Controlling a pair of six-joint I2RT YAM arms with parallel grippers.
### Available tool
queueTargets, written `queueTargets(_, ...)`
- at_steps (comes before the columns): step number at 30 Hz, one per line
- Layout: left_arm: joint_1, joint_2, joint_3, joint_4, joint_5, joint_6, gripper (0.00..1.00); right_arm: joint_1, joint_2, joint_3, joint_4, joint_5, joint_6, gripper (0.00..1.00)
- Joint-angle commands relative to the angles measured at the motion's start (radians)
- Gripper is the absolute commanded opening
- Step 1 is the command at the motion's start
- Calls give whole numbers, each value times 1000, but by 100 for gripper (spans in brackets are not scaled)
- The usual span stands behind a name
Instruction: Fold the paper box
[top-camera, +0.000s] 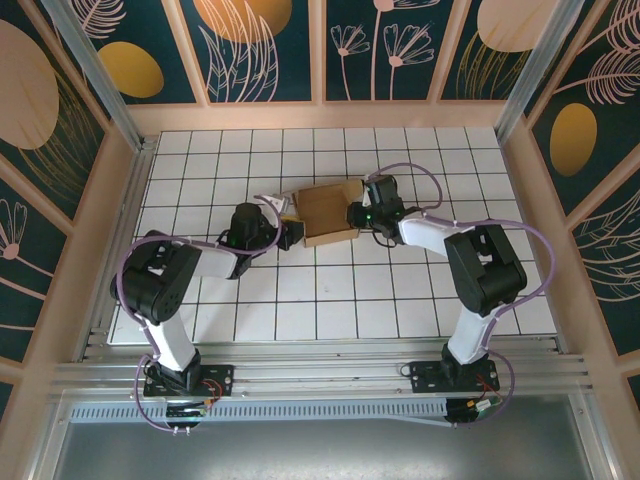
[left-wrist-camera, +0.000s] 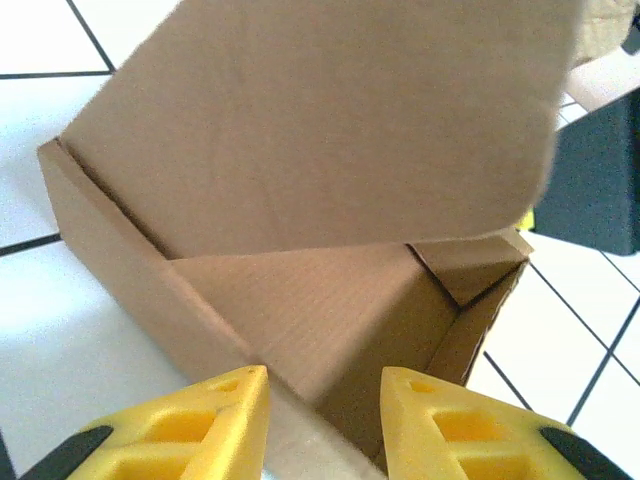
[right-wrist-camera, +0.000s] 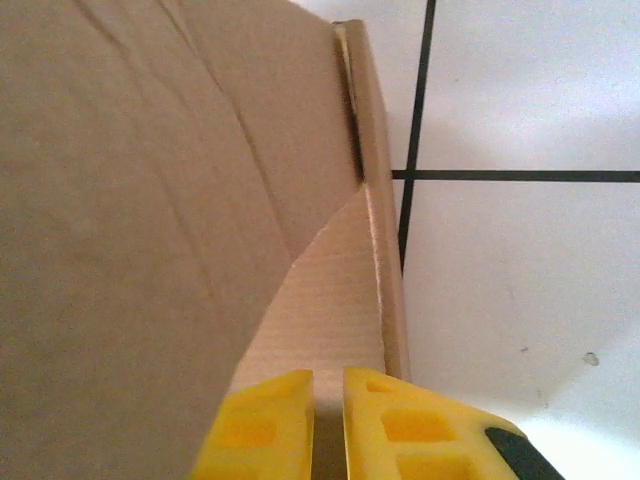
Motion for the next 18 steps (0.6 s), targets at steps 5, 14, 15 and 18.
queueTargets(5, -8, -129, -69, 53, 12, -42, 36, 17, -135, -107, 70, 50, -15, 32)
queueTargets(14, -16, -355, -158, 56, 2, -112, 34, 18, -320, -180, 92, -40, -42, 45)
queueTargets(15, -16, -393, -171, 57, -6, -122, 34, 15, -346, -190, 96, -58, -44, 46)
queueTargets(18, -17, -522, -186, 14, -63, -159, 32, 15, -437, -208, 96, -108, -40, 48)
